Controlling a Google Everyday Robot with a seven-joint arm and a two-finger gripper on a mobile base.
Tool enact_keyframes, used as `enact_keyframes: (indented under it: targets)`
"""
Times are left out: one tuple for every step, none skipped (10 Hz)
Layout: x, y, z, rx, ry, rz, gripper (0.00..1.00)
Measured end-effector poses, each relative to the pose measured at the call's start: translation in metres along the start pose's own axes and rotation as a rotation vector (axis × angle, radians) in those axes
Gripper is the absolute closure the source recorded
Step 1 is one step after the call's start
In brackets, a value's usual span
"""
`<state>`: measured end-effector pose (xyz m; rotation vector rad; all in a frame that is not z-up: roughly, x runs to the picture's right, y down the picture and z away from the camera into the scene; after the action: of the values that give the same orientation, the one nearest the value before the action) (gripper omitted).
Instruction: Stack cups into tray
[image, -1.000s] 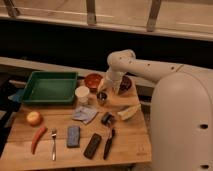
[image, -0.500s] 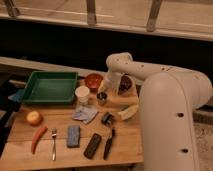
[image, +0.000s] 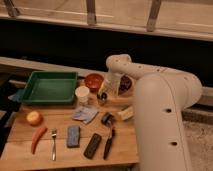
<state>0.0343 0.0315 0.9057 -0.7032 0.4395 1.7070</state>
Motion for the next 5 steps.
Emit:
enact_keyframes:
  targets:
    - [0.0,-0.003,0.005,0.005,0.015,0.012,0.31]
    - [0.0,-0.006,0.009,0.007,0.023,0.017,0.31]
    - [0.0,-0.007,0.01,0.006,0.027,0.022,0.31]
    - [0.0,-0.011,0.012,0.007,0.034,0.032,0.31]
    - [-0.001,-0.015,0.013,0.007,0.042,0.041,0.31]
